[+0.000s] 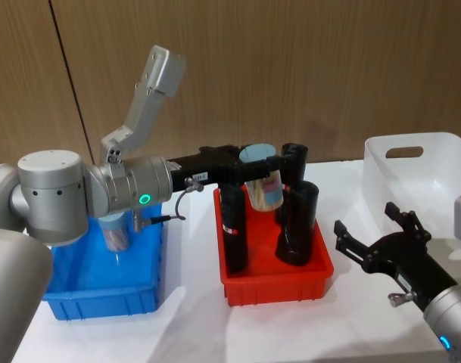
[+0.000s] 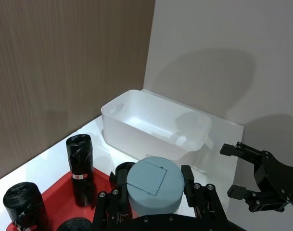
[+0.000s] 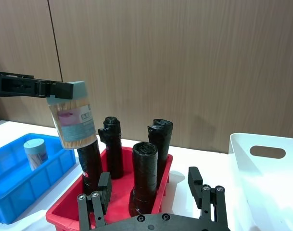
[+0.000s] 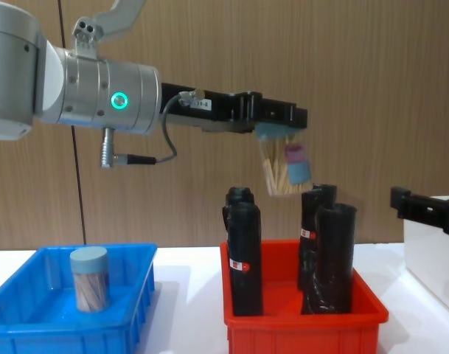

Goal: Pick the cotton swabs from the blue box and place them into the white box.

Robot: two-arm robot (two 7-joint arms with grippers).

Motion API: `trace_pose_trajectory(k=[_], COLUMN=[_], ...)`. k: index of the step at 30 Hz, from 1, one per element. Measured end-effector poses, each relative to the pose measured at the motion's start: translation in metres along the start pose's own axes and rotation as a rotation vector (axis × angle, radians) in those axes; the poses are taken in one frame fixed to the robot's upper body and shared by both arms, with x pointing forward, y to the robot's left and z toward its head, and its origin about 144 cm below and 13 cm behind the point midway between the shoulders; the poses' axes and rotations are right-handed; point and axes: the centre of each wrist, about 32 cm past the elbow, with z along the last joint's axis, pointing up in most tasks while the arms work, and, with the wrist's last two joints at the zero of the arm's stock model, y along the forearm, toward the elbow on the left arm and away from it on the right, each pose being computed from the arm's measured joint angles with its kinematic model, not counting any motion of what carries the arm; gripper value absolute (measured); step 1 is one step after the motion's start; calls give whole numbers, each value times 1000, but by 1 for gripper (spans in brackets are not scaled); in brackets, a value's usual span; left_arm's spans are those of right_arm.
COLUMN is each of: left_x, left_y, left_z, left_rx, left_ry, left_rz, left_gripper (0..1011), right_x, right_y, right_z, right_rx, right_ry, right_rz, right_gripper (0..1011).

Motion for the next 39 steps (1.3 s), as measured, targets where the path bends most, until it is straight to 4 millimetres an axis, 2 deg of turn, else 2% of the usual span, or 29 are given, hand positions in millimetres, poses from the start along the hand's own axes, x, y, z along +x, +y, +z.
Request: trace_pose_trajectory(k=[9, 16, 32, 39], left_x=[1, 1, 1, 1], left_y=[-2, -3, -4, -4], left_z=[2, 3, 4, 4], left_rx=[3, 4, 6, 5], left_ry=[1, 2, 3, 3], left_rz=[-12, -16, -20, -21], left_gripper=[670, 670, 670, 670], right_x=[2, 4, 7, 6], right_y=[4, 15, 58, 70], right_z=[5, 12, 37, 44], right_rx=[-15, -44, -106, -114], right_ry=[-14, -32, -21, -1], right_rz=[46, 115, 254, 285], right_gripper=[1001, 1001, 1002, 1002])
